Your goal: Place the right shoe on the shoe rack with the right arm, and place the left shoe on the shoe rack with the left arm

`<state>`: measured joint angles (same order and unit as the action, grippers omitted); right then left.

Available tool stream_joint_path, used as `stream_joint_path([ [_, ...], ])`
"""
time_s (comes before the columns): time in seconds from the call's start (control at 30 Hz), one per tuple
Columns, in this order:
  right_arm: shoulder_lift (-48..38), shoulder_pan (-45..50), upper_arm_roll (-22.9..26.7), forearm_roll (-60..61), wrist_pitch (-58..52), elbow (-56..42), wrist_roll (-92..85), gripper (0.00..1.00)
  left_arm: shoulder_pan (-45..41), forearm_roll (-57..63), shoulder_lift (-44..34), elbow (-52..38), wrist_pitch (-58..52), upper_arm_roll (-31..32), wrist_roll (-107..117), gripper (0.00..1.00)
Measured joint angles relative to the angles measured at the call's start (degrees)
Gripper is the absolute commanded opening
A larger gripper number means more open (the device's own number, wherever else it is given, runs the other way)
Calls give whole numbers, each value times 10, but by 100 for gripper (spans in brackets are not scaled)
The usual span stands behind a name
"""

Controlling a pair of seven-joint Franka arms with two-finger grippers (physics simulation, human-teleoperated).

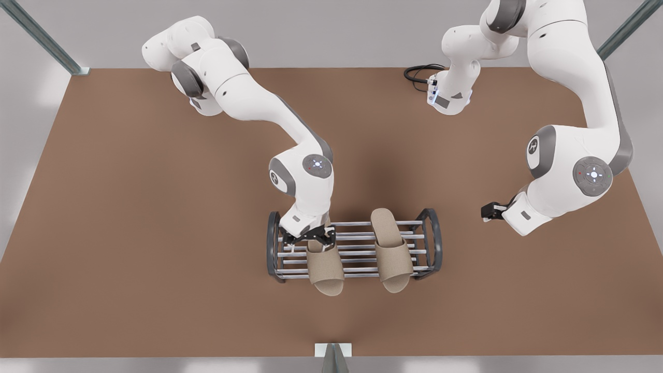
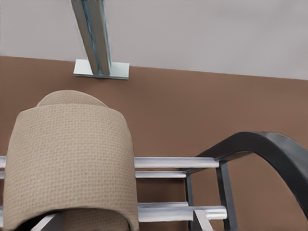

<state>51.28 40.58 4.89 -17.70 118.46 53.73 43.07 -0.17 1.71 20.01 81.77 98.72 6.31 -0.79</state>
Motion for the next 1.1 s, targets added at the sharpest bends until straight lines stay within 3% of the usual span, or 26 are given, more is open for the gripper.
stream_joint_path([
  [0.17, -7, 1, -3, 2, -2, 5, -1, 100, 0, 0, 0, 0, 0, 0, -6, 100],
  [0.33, -246, 1, -42, 4, 3, 275, -2, 100, -3, 0, 0, 0, 0, 0, -11, 100],
  [0.43, -289, -31, -50, 9, -5, 278, -6, 100, -4, -1, -1, 0, 0, 2, -13, 100],
  [0.57, -321, -199, -51, 68, -87, 188, -42, 100, -4, -3, -2, 2, -2, 2, -15, 100],
  [0.67, -412, -343, -55, 121, -165, 257, -81, 100, -16, -5, 0, 2, -5, 18, -17, 100],
  [0.73, -449, -473, -131, 139, -196, 305, -112, 100, -28, -4, 5, 1, -5, 21, -18, 100],
  [0.8, -450, -528, -155, 148, -216, 316, -142, 100, -30, -3, 5, 1, -6, 22, -19, 100],
  [1.1, -406, -452, -175, 144, -220, 293, -257, 100, -17, 6, 42, -46, -8, 16, -14, 100],
])
